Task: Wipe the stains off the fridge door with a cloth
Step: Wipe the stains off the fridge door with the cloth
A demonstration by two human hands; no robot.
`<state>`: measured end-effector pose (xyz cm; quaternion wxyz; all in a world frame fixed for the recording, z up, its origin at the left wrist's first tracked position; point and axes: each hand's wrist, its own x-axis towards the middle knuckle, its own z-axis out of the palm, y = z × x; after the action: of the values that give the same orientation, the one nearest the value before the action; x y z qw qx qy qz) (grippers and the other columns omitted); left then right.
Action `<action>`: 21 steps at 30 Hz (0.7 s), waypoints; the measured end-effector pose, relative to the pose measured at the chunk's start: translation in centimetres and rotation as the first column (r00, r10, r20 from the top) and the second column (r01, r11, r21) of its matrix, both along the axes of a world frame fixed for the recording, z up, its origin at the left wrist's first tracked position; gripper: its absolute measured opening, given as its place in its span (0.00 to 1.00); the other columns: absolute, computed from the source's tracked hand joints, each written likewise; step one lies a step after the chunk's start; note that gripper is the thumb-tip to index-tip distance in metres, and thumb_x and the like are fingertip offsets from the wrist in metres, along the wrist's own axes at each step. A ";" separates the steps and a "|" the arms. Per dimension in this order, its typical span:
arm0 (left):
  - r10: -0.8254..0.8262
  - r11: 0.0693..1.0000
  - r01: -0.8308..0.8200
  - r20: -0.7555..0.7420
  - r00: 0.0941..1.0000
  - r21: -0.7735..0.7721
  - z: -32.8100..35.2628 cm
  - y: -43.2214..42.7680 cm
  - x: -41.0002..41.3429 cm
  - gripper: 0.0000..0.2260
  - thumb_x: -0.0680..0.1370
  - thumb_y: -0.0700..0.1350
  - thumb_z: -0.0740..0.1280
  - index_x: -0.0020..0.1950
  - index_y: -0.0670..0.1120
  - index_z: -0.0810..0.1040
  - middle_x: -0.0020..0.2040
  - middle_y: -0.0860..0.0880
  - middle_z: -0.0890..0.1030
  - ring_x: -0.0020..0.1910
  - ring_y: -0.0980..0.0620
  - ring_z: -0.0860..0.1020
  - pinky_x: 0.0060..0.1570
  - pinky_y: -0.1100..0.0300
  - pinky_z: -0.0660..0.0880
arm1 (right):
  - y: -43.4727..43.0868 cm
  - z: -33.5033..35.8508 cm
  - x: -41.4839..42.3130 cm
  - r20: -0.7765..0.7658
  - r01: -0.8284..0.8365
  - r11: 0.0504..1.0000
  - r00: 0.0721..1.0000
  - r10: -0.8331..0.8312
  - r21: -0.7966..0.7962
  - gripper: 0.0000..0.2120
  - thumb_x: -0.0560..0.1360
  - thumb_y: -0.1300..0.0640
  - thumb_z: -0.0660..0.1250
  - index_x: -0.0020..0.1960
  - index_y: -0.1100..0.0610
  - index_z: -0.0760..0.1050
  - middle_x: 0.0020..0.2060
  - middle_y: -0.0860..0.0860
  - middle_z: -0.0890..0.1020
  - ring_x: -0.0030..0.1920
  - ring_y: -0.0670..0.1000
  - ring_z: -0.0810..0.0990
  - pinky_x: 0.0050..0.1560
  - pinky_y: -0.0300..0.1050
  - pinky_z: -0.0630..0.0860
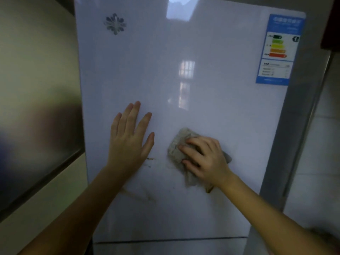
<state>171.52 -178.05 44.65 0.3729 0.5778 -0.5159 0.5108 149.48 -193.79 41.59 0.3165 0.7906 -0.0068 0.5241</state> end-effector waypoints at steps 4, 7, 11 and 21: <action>0.038 0.999 -0.038 0.002 0.999 0.033 -0.5 -0.4 0.4 0.24 0.82 0.53 0.60 0.75 0.44 0.68 0.80 0.40 0.62 0.79 0.40 0.60 0.78 0.42 0.57 | -1.5 2.1 -3.4 0.244 0.049 0.984 0.965 -0.090 0.169 0.17 0.78 0.49 0.71 0.64 0.54 0.79 0.60 0.56 0.79 0.60 0.58 0.76 0.61 0.52 0.70; 0.057 0.998 -0.057 0.010 0.998 0.008 -0.6 -0.8 0.2 0.24 0.82 0.53 0.60 0.75 0.44 0.68 0.80 0.39 0.62 0.79 0.39 0.61 0.78 0.42 0.57 | -1.7 4.3 -3.9 0.334 0.034 0.967 0.935 -0.120 0.252 0.17 0.77 0.52 0.71 0.63 0.57 0.80 0.59 0.57 0.79 0.61 0.58 0.74 0.62 0.49 0.67; 0.104 0.995 -0.104 -0.025 0.994 0.005 -0.7 -1.2 -0.5 0.26 0.82 0.54 0.59 0.77 0.44 0.65 0.80 0.38 0.60 0.80 0.38 0.59 0.79 0.42 0.51 | -1.3 3.4 -3.1 0.309 0.021 0.973 0.946 -0.093 0.230 0.17 0.76 0.52 0.72 0.64 0.56 0.80 0.60 0.57 0.79 0.62 0.57 0.74 0.62 0.51 0.68; 0.069 0.998 -0.070 0.083 0.994 0.008 -1.1 -2.8 -3.8 0.22 0.82 0.53 0.60 0.73 0.43 0.72 0.78 0.39 0.66 0.77 0.39 0.65 0.76 0.41 0.60 | -4.6 2.9 -9.0 0.405 0.028 0.956 0.902 -0.151 0.294 0.18 0.77 0.52 0.72 0.64 0.57 0.79 0.60 0.57 0.77 0.62 0.58 0.73 0.64 0.48 0.65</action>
<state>167.73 -180.90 43.58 0.3299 0.5759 -0.5133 0.5441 140.53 -198.42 44.51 0.2161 0.6938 -0.1861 0.6613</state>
